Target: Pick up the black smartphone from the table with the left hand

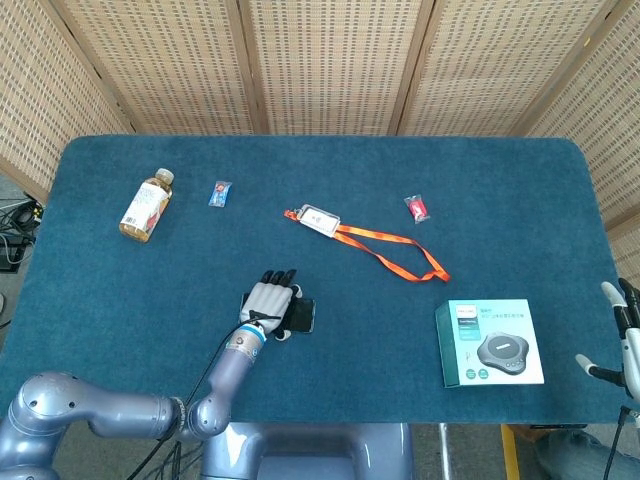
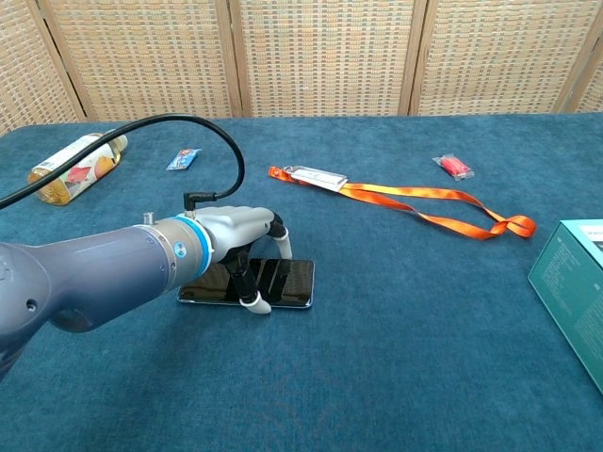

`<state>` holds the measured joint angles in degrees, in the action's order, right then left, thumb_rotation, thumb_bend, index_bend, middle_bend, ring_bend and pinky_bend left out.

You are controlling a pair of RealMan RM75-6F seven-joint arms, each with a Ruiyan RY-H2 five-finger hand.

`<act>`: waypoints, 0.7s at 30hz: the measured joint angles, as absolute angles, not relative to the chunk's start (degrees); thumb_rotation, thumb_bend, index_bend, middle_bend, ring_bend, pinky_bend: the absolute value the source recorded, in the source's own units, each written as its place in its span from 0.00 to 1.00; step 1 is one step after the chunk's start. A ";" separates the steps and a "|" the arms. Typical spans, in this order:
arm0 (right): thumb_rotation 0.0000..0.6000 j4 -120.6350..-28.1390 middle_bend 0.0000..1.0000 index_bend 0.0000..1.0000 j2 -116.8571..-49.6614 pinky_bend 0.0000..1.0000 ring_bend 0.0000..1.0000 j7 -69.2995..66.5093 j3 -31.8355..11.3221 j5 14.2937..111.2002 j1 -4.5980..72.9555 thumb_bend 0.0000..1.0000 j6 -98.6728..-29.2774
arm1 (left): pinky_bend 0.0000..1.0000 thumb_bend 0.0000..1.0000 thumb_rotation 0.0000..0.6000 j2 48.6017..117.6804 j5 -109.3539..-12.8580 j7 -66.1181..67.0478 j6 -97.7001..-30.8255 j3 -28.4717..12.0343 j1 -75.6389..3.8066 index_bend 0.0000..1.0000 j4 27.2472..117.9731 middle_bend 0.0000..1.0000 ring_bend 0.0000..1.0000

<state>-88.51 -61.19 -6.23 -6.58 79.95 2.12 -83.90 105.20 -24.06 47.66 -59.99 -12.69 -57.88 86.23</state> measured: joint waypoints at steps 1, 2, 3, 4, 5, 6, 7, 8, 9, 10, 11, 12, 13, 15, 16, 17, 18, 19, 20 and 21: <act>1.00 -88.55 0.00 0.00 -61.16 0.00 0.00 -6.25 -6.58 79.96 2.11 0.00 -83.91 | 0.00 0.23 1.00 105.02 -24.22 47.57 -60.22 -12.57 -57.76 0.75 86.40 0.00 0.00; 1.00 -88.58 0.00 0.00 -61.16 0.00 0.00 -6.25 -6.58 79.98 2.10 0.00 -83.94 | 0.00 0.23 1.00 104.85 -24.29 47.52 -60.39 -12.40 -57.65 0.75 86.60 0.00 0.00; 1.00 -88.60 0.00 0.00 -61.15 0.00 0.00 -6.23 -6.57 80.00 2.09 0.00 -83.98 | 0.00 0.23 1.00 104.75 -24.30 47.46 -60.42 -12.33 -57.58 0.75 86.70 0.00 0.00; 1.00 -88.64 0.00 0.00 -61.15 0.00 0.00 -6.18 -6.56 80.07 2.09 0.00 -84.04 | 0.00 0.23 1.00 104.67 -24.31 47.37 -60.39 -12.30 -57.54 0.75 86.79 0.00 0.00; 1.00 -88.70 0.00 0.00 -61.14 0.00 0.00 -6.16 -6.55 80.10 2.08 0.00 -84.06 | 0.00 0.23 1.00 104.56 -24.37 47.23 -60.33 -12.22 -57.49 0.75 86.89 0.00 0.00; 1.00 -88.73 0.00 0.00 -61.13 0.00 0.00 -6.11 -6.54 80.11 2.08 0.00 -84.06 | 0.00 0.23 1.00 104.49 -24.43 47.19 -60.30 -12.13 -57.47 0.75 86.94 0.00 0.00; 1.00 -88.76 0.00 0.00 -61.12 0.00 0.00 -6.06 -6.51 80.12 2.07 0.00 -84.05 | 0.00 0.23 1.00 104.41 -24.48 47.11 -60.27 -12.05 -57.43 0.75 86.99 0.00 0.00; 1.00 -88.77 0.00 0.00 -61.12 0.00 0.00 -6.08 -6.50 80.12 2.07 0.00 -84.04 | 0.00 0.23 1.00 104.33 -24.53 46.87 -60.19 -12.04 -57.35 0.75 87.07 0.00 0.00; 1.00 -88.78 0.00 0.00 -61.11 0.00 0.00 -6.12 -6.51 80.12 2.07 0.00 -84.05 | 0.00 0.23 1.00 104.25 -24.61 46.62 -60.13 -12.05 -57.27 0.75 87.14 0.00 0.00; 1.00 -88.77 0.00 0.00 -61.10 0.00 0.00 -6.19 -6.51 80.10 2.06 0.00 -84.05 | 0.00 0.23 1.00 104.14 -24.75 46.30 -60.10 -12.06 -57.17 0.75 87.22 0.00 0.00; 1.00 -88.75 0.00 0.00 -61.10 0.00 0.00 -6.21 -6.51 80.08 2.06 0.00 -84.04 | 0.00 0.23 1.00 103.93 -25.06 45.84 -60.06 -12.09 -57.02 0.74 87.36 0.00 0.00; 1.00 -88.74 0.00 0.00 -61.10 0.00 0.00 -6.22 -6.51 80.08 2.06 0.00 -84.03 | 0.00 0.23 1.00 103.72 -25.32 45.48 -60.06 -12.14 -56.89 0.74 87.52 0.00 0.00; 1.00 -88.74 0.00 0.00 -61.10 0.00 0.00 -6.25 -6.51 80.10 2.07 0.00 -84.01 | 0.00 0.23 1.00 103.48 -25.61 45.10 -60.05 -12.22 -56.76 0.74 87.72 0.00 0.00; 1.00 -88.75 0.00 0.00 -61.09 0.00 0.00 -6.25 -6.49 80.15 2.08 0.00 -84.01 | 0.00 0.23 1.00 102.89 -26.36 44.01 -60.04 -12.55 -56.43 0.74 88.36 0.00 0.00; 1.00 -88.78 0.00 0.00 -61.09 0.00 0.00 -6.26 -6.47 80.20 2.08 0.00 -84.02 | 0.00 0.23 1.00 102.62 -26.76 43.42 -60.03 -12.77 -56.26 0.73 88.68 0.00 0.00; 1.00 -88.80 0.00 0.00 -61.08 0.00 0.00 -6.27 -6.46 80.24 2.08 0.00 -84.03 | 0.00 0.23 1.00 102.24 -27.39 42.44 -60.02 -13.12 -55.98 0.73 89.17 0.00 0.00; 1.00 -88.82 0.00 0.00 -61.08 0.00 0.00 -6.27 -6.43 80.27 2.08 0.00 -84.04 | 0.00 0.23 1.00 101.91 -28.03 41.54 -60.02 -13.41 -55.71 0.74 89.59 0.00 0.00; 1.00 -88.84 0.00 0.00 -61.07 0.00 0.00 -6.26 -6.42 80.30 2.08 0.00 -84.05 | 0.00 0.23 1.00 101.54 -28.83 40.48 -60.02 -13.69 -55.40 0.74 90.04 0.00 0.00; 1.00 -88.86 0.00 0.00 -61.06 0.00 0.00 -6.26 -6.42 80.31 2.08 0.00 -84.05 | 0.00 0.23 1.00 101.01 -30.08 38.86 -60.01 -14.07 -54.89 0.74 90.67 0.00 0.00; 1.00 -88.89 0.00 0.00 -61.05 0.00 0.00 -6.25 -6.42 80.31 2.07 0.00 -84.07 | 0.00 0.23 1.00 100.57 -31.12 37.49 -59.99 -14.34 -54.45 0.74 91.17 0.00 0.00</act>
